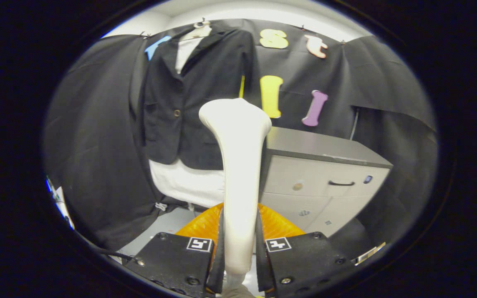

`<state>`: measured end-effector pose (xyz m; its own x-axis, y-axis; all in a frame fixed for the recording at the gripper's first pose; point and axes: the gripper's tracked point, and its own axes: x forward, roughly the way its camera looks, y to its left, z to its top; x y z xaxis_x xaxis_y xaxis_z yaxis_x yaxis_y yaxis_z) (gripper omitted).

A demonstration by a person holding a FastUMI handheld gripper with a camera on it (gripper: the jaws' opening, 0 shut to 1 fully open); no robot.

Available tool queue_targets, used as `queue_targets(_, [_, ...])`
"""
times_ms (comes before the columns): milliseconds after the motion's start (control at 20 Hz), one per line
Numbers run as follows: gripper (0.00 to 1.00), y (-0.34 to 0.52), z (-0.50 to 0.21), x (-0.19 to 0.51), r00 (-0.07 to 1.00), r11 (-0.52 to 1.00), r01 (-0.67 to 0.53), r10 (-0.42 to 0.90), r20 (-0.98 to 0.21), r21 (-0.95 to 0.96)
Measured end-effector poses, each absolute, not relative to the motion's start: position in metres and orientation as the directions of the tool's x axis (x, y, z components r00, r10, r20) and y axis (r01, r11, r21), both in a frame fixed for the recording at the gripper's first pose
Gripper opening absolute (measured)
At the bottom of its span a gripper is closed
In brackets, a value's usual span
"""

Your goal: Iron the clothes twice with a garment steamer, once on the left side and once on the right side.

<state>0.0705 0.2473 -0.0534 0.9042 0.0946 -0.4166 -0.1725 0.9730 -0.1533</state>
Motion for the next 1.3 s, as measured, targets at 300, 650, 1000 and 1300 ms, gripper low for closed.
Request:
queue_targets(300, [0.34, 0.157, -0.029, 0.038, 0.918, 0.99, -0.007, -0.049, -0.393, -0.139])
queue_targets(650, [0.34, 0.086, -0.01, -0.007, 0.933, 0.993, 0.025, -0.064, -0.354, -0.115])
queue_targets(1000, [0.34, 0.018, 0.005, -0.061, 0.938, 0.995, 0.004, -0.04, -0.343, -0.105])
queue_targets(1300, [0.34, -0.007, -0.003, -0.09, 0.924, 0.996, -0.009, -0.027, -0.382, -0.094])
